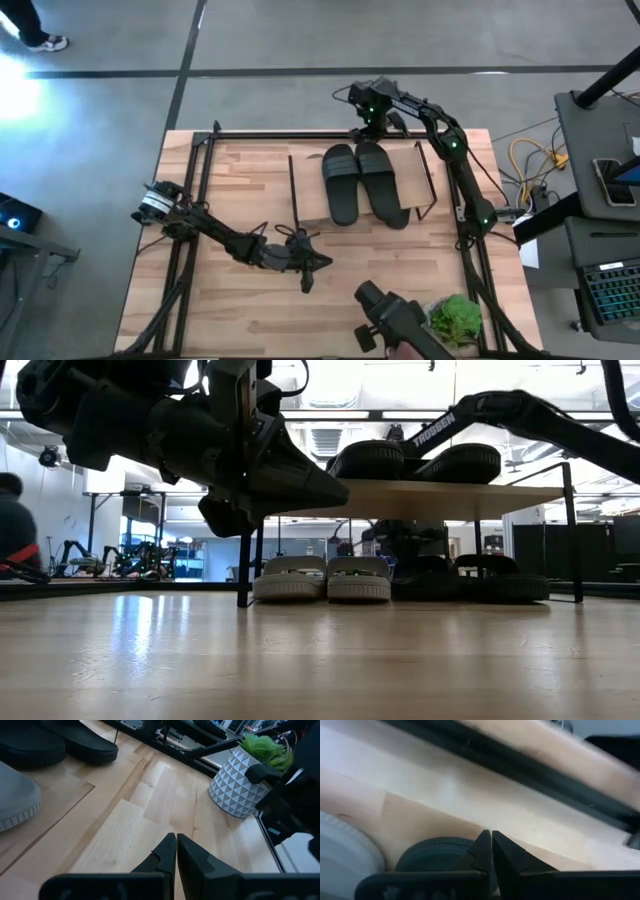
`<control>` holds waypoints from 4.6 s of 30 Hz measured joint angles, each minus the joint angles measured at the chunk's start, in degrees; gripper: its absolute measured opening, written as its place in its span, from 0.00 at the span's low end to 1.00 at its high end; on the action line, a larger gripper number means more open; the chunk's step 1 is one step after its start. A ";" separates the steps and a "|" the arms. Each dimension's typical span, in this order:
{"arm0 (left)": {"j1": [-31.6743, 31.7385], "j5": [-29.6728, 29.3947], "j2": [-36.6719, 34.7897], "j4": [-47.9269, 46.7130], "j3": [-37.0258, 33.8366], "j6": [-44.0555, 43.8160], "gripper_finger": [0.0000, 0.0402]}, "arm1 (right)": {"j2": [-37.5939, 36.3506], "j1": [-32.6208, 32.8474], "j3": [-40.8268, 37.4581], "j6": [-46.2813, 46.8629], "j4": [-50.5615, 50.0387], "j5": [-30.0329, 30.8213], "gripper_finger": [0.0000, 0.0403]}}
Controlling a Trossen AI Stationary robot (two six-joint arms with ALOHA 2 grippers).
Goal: Pick and place slides into the shelf
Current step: Adjust the black slippers under the shelf, then adjust the shelf on the table
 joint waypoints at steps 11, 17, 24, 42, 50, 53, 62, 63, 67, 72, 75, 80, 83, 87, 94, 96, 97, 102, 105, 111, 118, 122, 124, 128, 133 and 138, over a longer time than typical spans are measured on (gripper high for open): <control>0.00 0.02 0.00 -0.28 -0.07 -0.09 0.00 | 3.15 0.66 -1.16 -1.26 -1.91 -1.14 0.02; 0.00 0.04 0.01 -0.28 -0.07 -0.11 0.00 | 2.88 2.60 -1.19 -2.25 -6.81 -2.03 0.02; 0.00 0.04 0.00 -0.28 -0.07 -0.28 0.00 | 2.79 5.42 -1.21 -2.90 -9.38 -1.78 0.02; 0.25 0.16 -0.21 0.12 0.26 -2.44 0.00 | -14.44 5.48 -1.26 -0.62 12.22 31.64 0.02; 4.66 6.56 -0.26 -7.09 1.56 -6.05 0.00 | -32.11 10.66 -2.36 -3.22 10.32 28.38 0.02; 6.69 6.29 -0.26 -15.98 4.13 -4.90 0.00 | -37.26 14.95 -2.62 -1.75 6.01 28.36 0.02; 7.33 -2.82 1.70 -22.67 15.24 22.71 0.00 | -46.73 32.44 -3.72 8.71 -7.82 39.55 0.02; 7.38 -3.20 2.04 -22.97 16.30 22.93 0.00 | -47.36 34.10 -3.75 10.54 -9.22 40.13 0.02; 6.74 -4.69 4.74 -31.55 20.40 19.24 0.00 | -49.64 38.78 -4.75 15.92 -11.21 42.49 0.02; 3.69 -5.63 5.38 -38.88 21.44 12.22 0.00 | -51.97 40.89 -6.96 19.74 -11.37 42.52 0.02; 0.30 -12.56 5.35 -43.45 20.83 2.66 0.00 | -53.76 41.11 -10.31 22.34 -11.39 40.72 0.02; -5.84 -26.67 5.45 -58.66 24.78 -6.25 0.00 | -57.62 47.27 -19.73 22.61 -11.51 42.51 0.02; -6.45 -26.90 7.74 -71.31 29.42 -6.49 0.00 | -59.52 51.18 -25.18 22.58 -11.55 44.16 0.02; -5.50 -26.13 12.45 -77.58 34.30 -0.03 0.00 | -61.32 54.15 -30.90 22.62 -11.58 44.88 0.02; -4.06 -27.18 15.28 -87.54 36.74 -1.62 0.00 | -62.32 56.22 -37.32 25.58 -11.48 44.68 0.02; -3.39 -28.82 14.32 -89.69 36.50 -1.49 0.00 | -62.32 56.38 -38.63 25.60 -11.45 44.65 0.02; -2.92 -29.07 13.79 -89.80 36.50 -1.20 0.00 | -62.41 56.38 -39.28 25.61 -11.38 44.65 0.02; -0.92 -30.66 12.61 -91.71 36.52 -0.13 0.00 | -62.83 56.33 -42.11 25.61 -11.47 44.62 0.02; 0.04 -31.20 12.61 -94.52 36.21 -0.54 0.00 | -62.96 56.33 -42.98 25.61 -11.45 43.98 0.02; 1.42 -31.23 12.59 -98.78 33.81 -2.21 0.00 | -63.00 56.33 -43.20 25.69 -11.44 42.92 0.02; 3.03 -31.91 12.55 -108.39 32.61 -13.58 0.00 | -63.00 56.33 -42.60 26.02 -11.34 42.92 0.02; 3.49 -30.44 12.52 -108.61 33.13 -14.12 0.00 | -63.00 56.33 -42.60 25.90 -11.35 42.89 0.02; 2.09 -28.86 11.83 -108.78 33.92 -15.35 0.00 | -63.00 56.33 -42.60 25.74 -11.42 42.89 0.02; -2.92 -29.82 9.82 -105.61 36.50 -15.74 0.00 | -63.68 56.33 -42.60 25.64 -11.45 42.70 0.02; -6.54 -29.69 9.08 -79.55 35.82 6.07 0.00 | -65.48 56.33 -43.46 25.61 -11.40 42.91 0.02; -3.63 -30.84 12.57 -60.52 34.44 30.08 0.00 | -66.87 56.33 -44.88 25.61 -11.53 43.21 0.02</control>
